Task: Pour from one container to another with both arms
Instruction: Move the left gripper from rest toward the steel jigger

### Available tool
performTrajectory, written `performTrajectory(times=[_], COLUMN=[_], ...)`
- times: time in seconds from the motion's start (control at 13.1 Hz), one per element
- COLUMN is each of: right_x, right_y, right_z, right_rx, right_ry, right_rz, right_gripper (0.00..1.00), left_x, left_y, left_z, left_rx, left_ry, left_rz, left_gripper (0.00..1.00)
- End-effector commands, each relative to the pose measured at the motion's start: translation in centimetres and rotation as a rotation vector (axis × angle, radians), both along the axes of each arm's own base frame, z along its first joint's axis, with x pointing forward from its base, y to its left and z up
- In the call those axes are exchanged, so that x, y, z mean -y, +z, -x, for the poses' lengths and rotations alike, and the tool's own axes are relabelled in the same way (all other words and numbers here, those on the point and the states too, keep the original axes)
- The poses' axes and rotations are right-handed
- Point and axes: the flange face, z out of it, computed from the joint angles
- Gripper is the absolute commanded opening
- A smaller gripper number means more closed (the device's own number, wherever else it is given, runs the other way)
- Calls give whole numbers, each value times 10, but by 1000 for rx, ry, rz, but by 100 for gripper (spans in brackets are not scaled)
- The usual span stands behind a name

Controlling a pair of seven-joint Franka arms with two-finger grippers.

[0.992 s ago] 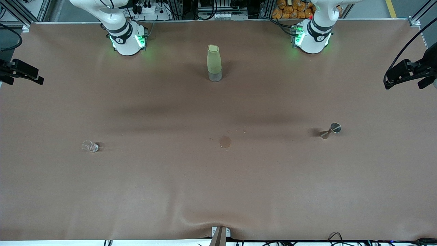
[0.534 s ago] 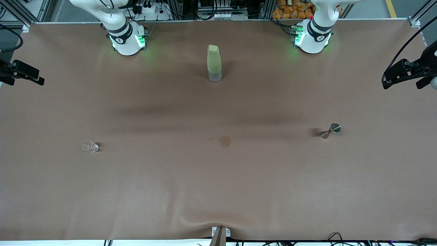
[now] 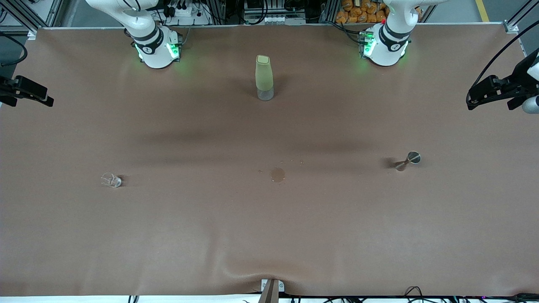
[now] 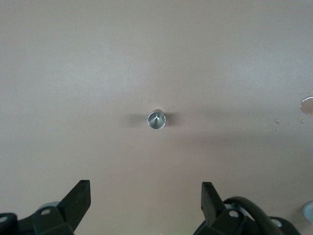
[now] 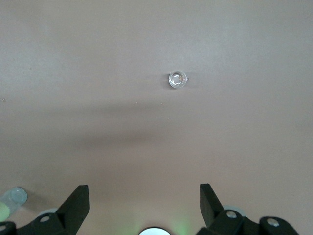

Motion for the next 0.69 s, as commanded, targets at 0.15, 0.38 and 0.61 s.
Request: performTrajectory(times=[0.15,0.38,0.61], right_x=[-2,2,32], right_y=[2,3,1], right_z=[-4,-2,2], right_rx=[7,2,-2], right_ry=[-3,23,165], right_rz=[36,32,17], right_gripper=[100,100,100], left_x=[-12,-24,-31], left_y=[-38,-78,-104], left_z=[5,12,22], left_rx=[-85,-167,-190], left_ry=[-21,-7,-89], left_rz=[83,149,157], left_gripper=[100,100,100])
